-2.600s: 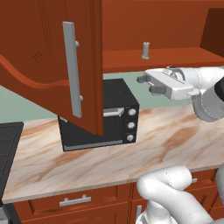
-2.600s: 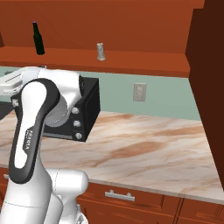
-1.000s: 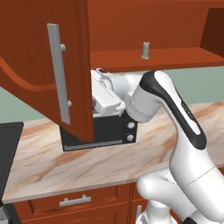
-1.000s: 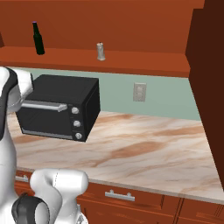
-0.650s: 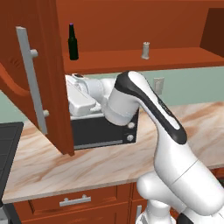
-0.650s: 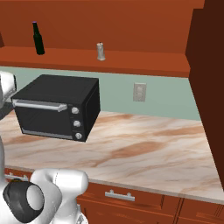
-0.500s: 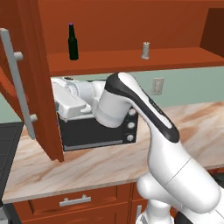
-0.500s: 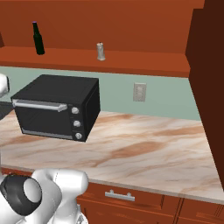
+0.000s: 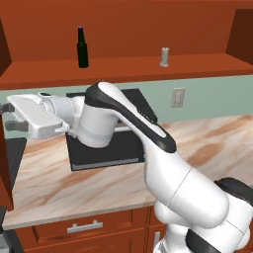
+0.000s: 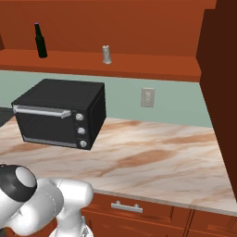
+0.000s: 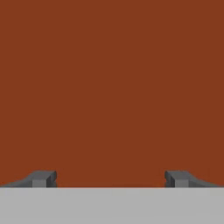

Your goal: Get the candle and the beer from the cabinet and move them to the dining counter.

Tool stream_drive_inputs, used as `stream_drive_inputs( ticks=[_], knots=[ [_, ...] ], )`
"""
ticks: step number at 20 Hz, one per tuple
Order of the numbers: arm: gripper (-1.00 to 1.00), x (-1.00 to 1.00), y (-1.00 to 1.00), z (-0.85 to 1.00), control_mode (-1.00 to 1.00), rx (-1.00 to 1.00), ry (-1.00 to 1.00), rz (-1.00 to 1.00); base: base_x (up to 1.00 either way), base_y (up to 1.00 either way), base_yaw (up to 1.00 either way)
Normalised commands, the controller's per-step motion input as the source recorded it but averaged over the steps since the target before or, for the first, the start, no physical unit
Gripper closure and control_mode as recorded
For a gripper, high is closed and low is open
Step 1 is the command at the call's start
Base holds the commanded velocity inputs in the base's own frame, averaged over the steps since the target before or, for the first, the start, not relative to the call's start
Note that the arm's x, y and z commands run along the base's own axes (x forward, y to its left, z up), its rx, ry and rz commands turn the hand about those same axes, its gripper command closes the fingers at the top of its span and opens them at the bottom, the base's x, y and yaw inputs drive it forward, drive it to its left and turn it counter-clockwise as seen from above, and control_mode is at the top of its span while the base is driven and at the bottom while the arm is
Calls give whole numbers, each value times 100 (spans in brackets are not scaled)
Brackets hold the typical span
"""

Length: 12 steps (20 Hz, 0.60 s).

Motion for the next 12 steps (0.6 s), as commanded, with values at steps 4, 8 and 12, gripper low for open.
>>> stream_drive_inputs(
  ticks=[4, 8, 12],
  knots=[
    [-100, 0, 49, 0, -100, -2, 0, 0, 0, 0, 0],
    [-100, 18, 59, 0, -100, -4, 0, -2, 0, 0, 0],
    [-100, 13, -1, 1, -100, 0, -2, -2, 0, 0, 0]
  ],
)
